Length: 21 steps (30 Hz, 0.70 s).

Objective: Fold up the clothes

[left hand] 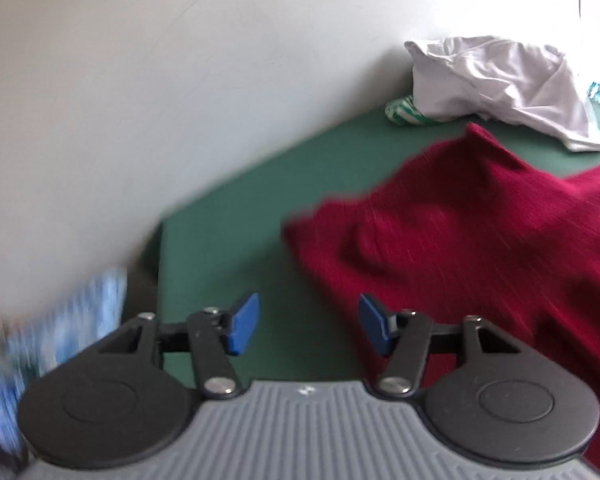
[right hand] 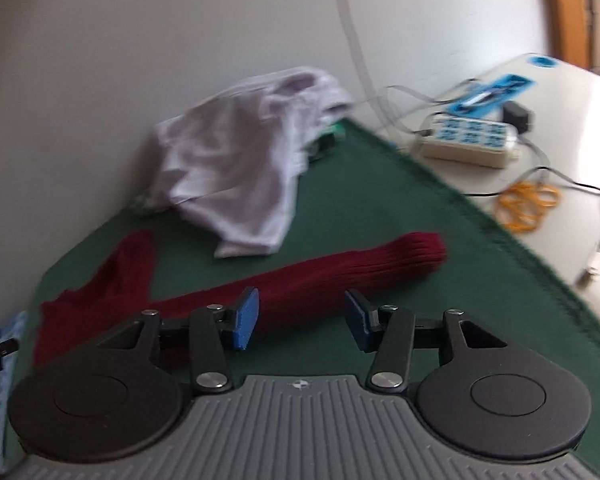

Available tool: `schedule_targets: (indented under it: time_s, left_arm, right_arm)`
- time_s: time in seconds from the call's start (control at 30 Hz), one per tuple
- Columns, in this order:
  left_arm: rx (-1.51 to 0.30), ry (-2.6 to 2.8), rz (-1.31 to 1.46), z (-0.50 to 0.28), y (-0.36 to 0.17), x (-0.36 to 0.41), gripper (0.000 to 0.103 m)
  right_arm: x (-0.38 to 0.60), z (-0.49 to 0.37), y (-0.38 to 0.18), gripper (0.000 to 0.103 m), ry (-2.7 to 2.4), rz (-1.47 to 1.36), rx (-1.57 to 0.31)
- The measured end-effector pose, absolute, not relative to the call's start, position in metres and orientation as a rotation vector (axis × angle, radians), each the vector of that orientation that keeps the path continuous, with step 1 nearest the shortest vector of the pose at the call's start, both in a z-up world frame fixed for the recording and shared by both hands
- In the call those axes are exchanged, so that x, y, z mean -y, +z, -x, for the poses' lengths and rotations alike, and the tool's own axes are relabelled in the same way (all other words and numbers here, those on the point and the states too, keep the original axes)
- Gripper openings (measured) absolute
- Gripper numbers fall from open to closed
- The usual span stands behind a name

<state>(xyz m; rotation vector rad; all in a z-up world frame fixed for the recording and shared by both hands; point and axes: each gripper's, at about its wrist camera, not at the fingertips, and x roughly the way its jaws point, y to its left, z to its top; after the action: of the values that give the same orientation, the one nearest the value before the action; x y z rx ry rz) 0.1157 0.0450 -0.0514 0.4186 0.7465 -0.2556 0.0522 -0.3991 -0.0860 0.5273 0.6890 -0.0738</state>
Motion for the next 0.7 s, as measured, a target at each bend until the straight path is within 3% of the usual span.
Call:
schedule_targets:
  time_s: [0.2, 0.3, 0.37, 0.5, 0.53, 0.6, 0.63, 0.7]
  left_arm:
    - [-0.949, -0.161, -0.332, 0.042, -0.08, -0.068, 0.063]
    - [-0.996, -0.103, -0.318, 0.111, -0.091, -0.056, 0.069]
    - [-0.995, -0.073, -0.3, 0.145, -0.095, -0.047, 0.075]
    - [-0.966, 0.0, -0.251, 0.187, -0.1, -0.042, 0.075]
    - [-0.961, 0.009, -0.226, 0.192, -0.1, -0.044, 0.073]
    - [-0.954, 0.01, -0.2, 0.202, -0.099, -0.046, 0.07]
    - [-0.951, 0.003, -0.19, 0.207, -0.098, -0.047, 0.07]
    - [-0.946, -0.024, -0.167, 0.216, -0.095, -0.051, 0.073]
  right_arm:
    - [0.292, -0.104, -0.103, 0.052, 0.425, -0.615, -0.891]
    - [0.231, -0.129, -0.116, 0.052, 0.534, -0.555, -1.001]
    - [0.205, -0.141, -0.122, 0.054, 0.527, -0.53, -1.009]
    - [0.172, -0.161, -0.124, 0.054, 0.479, -0.518, -0.991]
    - [0.166, -0.164, -0.125, 0.047, 0.449, -0.511, -0.985]
    - [0.158, -0.169, -0.124, 0.02, 0.42, -0.493, -0.969]
    - [0.156, -0.17, -0.123, 0.013, 0.402, -0.486, -0.963]
    - [0.165, -0.17, -0.116, 0.013, 0.386, -0.539, -0.917]
